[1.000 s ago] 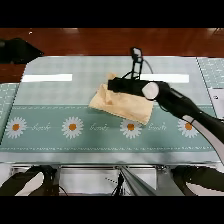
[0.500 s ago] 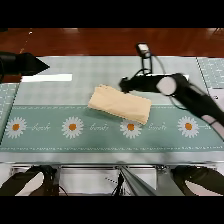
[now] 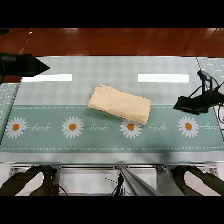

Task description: Fold the shirts.

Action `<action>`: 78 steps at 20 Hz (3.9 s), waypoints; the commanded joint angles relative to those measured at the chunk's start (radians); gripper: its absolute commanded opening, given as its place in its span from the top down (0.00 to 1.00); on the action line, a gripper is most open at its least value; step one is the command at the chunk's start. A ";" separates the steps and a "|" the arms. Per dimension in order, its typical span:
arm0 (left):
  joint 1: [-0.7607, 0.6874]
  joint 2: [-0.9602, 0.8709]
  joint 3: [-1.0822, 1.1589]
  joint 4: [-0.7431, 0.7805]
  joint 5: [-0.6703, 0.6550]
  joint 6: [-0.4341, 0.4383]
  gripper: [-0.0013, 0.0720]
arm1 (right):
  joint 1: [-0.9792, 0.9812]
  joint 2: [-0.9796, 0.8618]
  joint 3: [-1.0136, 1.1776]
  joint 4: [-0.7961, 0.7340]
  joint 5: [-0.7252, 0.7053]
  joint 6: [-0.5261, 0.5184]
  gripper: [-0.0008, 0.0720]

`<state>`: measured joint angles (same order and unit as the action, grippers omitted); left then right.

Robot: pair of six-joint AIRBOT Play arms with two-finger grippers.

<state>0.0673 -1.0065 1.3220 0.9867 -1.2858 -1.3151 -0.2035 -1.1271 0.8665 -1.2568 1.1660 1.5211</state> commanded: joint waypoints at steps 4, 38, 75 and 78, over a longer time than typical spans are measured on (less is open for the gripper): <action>0.001 0.000 0.000 0.001 -0.032 -0.011 0.80 | 0.052 0.003 -0.279 0.540 -0.347 -0.138 0.23; 0.001 -0.217 -0.035 0.001 0.145 0.104 0.80 | -1.003 0.393 0.305 -0.522 0.670 0.084 0.95; -0.417 -0.223 -0.035 0.561 0.106 -0.276 0.00 | 0.223 0.067 0.206 -0.094 0.022 0.024 0.15; -0.415 -0.224 -0.035 0.562 0.099 -0.276 0.00 | 0.306 0.050 0.206 -0.140 -0.047 0.039 0.15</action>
<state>-0.3336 -1.2293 1.2865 1.5265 -1.1931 -1.5616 -0.0036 -1.0393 1.0733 -1.3437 1.1969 1.5242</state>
